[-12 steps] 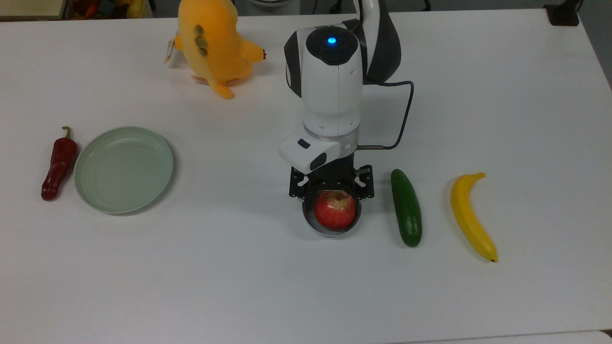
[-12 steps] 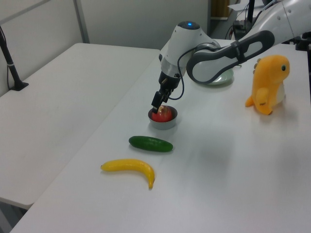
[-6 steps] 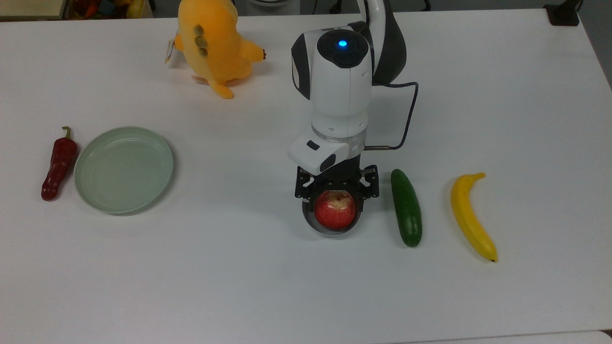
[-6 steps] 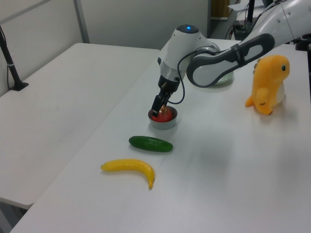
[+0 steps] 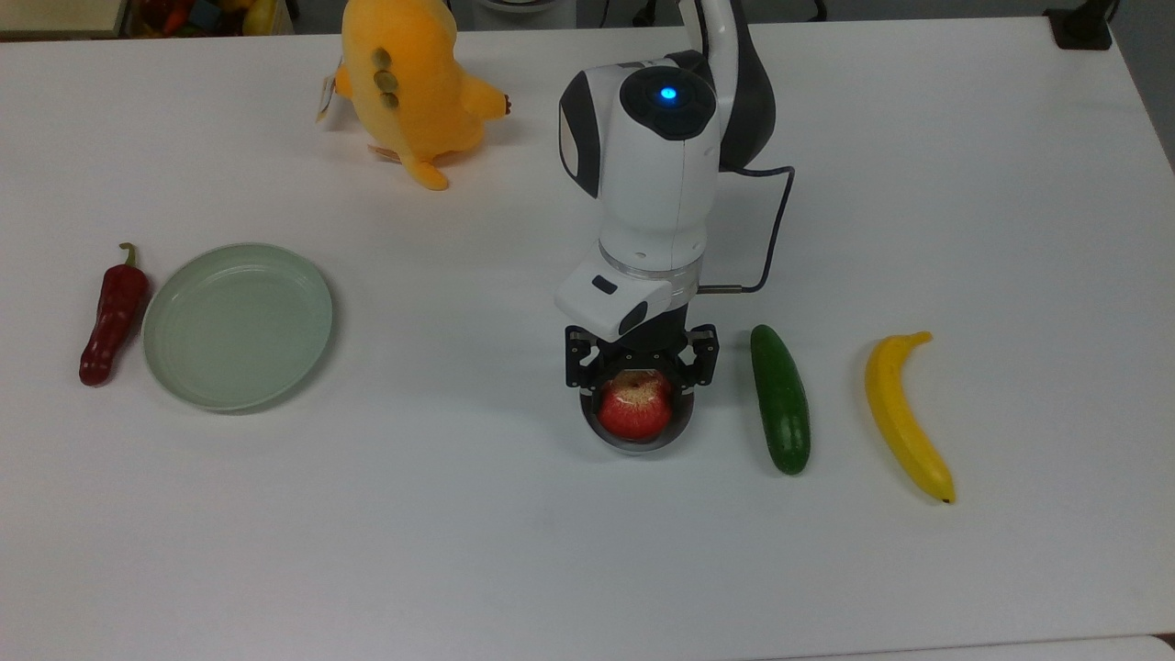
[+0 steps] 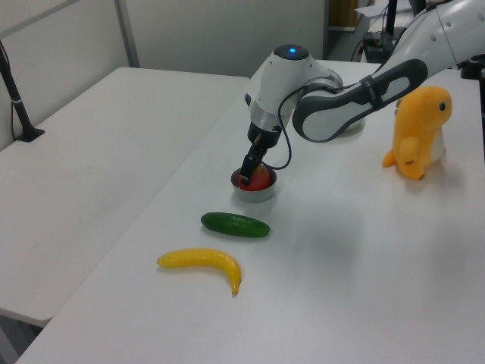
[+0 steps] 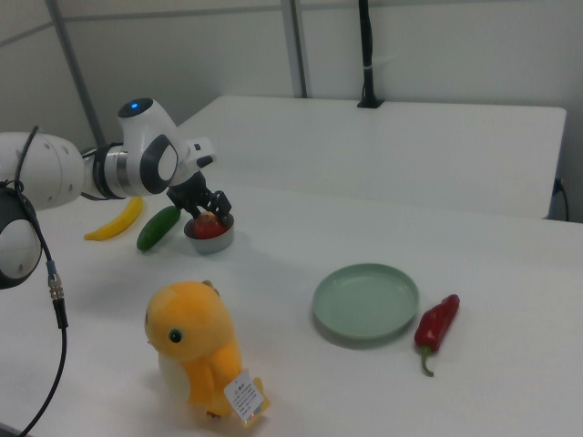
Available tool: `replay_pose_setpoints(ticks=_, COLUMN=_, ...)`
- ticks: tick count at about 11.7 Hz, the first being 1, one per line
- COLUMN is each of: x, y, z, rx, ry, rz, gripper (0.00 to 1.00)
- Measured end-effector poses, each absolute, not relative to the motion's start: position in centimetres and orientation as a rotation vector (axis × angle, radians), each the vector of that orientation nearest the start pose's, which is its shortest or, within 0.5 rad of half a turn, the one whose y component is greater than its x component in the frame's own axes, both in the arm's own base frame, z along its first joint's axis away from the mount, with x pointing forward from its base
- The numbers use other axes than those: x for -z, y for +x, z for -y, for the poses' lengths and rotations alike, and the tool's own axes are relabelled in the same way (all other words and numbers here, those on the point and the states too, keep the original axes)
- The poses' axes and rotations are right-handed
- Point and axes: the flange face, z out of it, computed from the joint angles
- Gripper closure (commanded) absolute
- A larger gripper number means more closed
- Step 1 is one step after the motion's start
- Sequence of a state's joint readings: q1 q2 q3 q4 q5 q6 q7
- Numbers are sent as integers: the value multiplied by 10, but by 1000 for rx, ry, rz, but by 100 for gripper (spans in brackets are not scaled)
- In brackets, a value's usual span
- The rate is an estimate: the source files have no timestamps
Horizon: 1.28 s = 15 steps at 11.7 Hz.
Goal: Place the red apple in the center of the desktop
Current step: 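Lower the gripper into the bowl and close it on the apple, then lift the apple out of the bowl and carry it toward the plush toy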
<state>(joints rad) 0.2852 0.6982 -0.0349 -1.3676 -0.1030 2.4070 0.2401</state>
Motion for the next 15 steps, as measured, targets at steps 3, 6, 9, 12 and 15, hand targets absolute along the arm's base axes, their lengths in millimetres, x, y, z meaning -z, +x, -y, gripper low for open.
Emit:
replay_pose_setpoints(ticks=3, x=-344, y=737, z=-194, rx=567, ry=-3105, rz=139, gripper=100)
replay_pose_setpoints(ticks=6, x=-351, y=738, z=-193, rx=580, ry=-3101, rz=135, gripper=100)
replay_pose_setpoints(ticks=9, x=-374, y=736, z=-193, rx=624, ry=-3085, rz=132, gripper=100)
replay_pose_setpoints(ticks=12, x=-397, y=733, z=-190, rx=634, ry=-3083, rz=123, gripper=100)
replay_pose_setpoints(ticks=15, x=-444, y=719, z=-170, rx=656, ry=-3080, rz=84, gripper=100)
